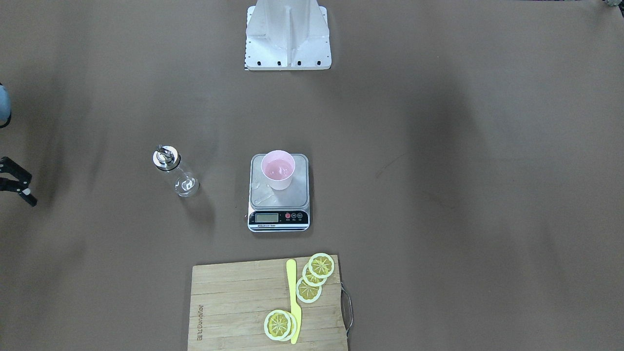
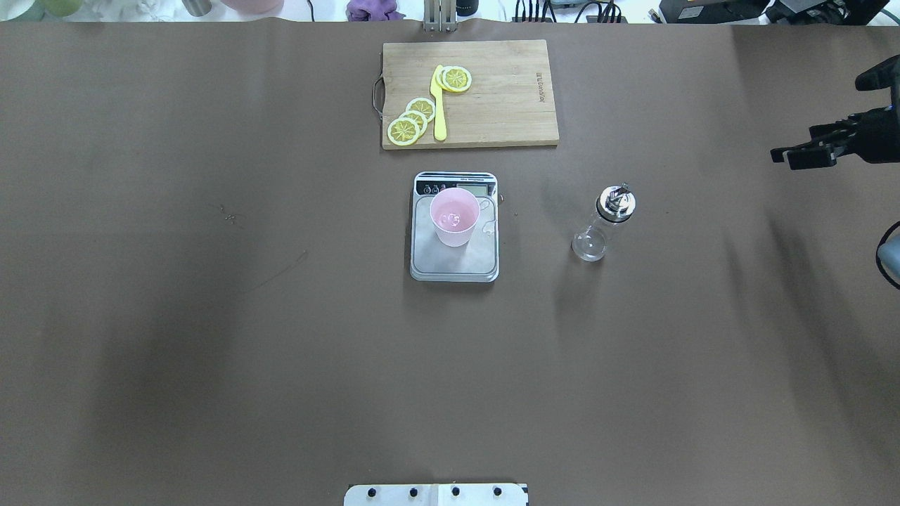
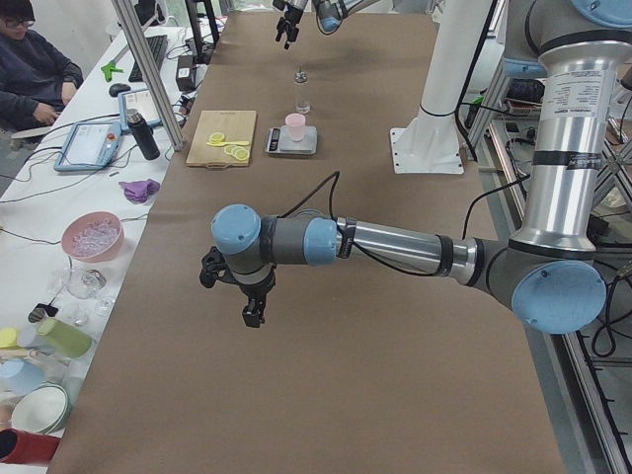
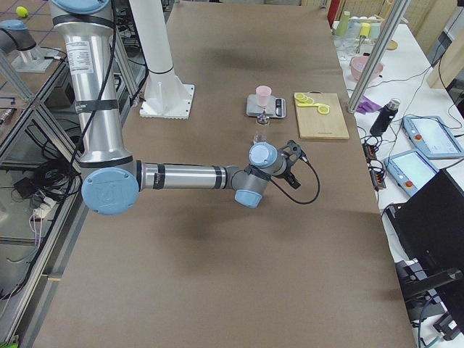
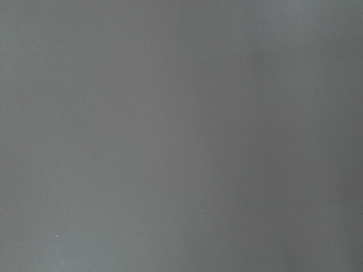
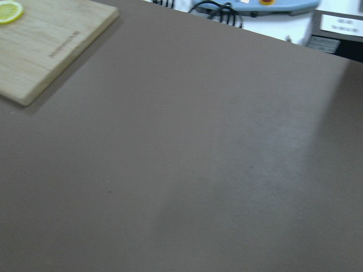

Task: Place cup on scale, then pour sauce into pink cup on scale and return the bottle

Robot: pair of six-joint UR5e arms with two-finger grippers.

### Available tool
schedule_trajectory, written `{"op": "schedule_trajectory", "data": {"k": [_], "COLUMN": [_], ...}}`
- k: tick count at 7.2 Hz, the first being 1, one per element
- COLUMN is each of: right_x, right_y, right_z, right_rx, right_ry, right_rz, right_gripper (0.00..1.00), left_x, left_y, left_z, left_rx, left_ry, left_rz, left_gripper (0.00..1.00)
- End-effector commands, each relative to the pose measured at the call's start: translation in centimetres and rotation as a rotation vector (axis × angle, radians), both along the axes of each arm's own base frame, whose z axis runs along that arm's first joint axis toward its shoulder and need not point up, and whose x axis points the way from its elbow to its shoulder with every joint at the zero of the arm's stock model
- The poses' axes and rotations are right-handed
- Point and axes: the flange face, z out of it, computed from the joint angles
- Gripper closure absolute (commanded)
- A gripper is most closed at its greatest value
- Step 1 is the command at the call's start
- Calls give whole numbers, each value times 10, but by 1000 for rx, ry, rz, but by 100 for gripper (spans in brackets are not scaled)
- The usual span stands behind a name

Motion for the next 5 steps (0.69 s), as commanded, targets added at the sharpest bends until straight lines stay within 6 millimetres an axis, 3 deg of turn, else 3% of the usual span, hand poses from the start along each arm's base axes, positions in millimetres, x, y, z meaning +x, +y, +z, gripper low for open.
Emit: {"op": "schedule_trajectory", "data": {"k": [1,3,4,5], "right_x": [59,79,98,111], "right_y": [-18,-20,-23,-15], "right_z": [27,43,50,68], "right_rx": [-267,-374,-362,-428], "right_ry": [82,187,262,293], "right_rz": [95,45,-29,-54], "right_gripper": [0,0,0,0], "left_x": [0,0,0,0], "left_y": [0,0,7,10], "left_z": [1,1,8,11], "left_rx": [-2,0,2,-12], "left_ry": [0,0,3,2], "left_rz": [0,3,11,7], "left_gripper": [2,2,2,2]}}
